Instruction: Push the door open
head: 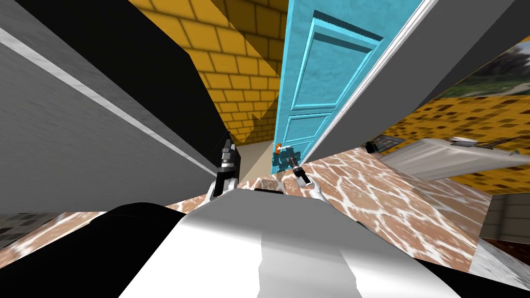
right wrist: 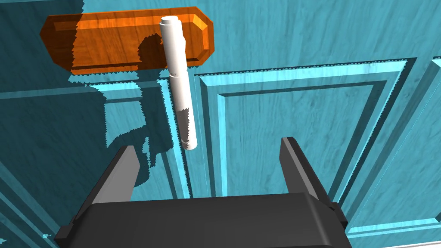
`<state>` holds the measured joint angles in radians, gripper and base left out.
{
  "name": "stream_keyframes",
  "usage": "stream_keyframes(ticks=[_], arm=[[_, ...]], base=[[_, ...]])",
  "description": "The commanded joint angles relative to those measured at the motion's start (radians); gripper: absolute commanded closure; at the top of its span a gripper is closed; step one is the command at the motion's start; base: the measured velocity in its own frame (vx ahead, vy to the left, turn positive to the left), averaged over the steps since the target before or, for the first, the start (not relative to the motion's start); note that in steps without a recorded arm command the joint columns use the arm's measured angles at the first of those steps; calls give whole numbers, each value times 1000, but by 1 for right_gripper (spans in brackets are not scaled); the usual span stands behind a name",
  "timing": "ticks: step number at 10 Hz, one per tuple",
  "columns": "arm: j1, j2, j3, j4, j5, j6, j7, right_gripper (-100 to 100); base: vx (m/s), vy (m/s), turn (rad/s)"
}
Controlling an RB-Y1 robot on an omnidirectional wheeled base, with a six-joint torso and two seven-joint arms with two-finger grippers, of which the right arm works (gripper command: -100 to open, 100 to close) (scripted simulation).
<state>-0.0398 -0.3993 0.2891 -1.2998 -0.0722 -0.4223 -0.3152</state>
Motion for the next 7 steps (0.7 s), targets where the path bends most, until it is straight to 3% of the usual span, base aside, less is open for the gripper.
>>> stream_keyframes(ticks=[1, 5, 7], arm=[[-19, -11, 9, 34, -6, -2, -14, -100], [-63, -43, 34, 116, -22, -4, -50, -100], [-64, -29, 24, 118, -19, -4, -39, -100]], base=[[36, -86, 128], [38, -93, 131], [73, -14, 30]])
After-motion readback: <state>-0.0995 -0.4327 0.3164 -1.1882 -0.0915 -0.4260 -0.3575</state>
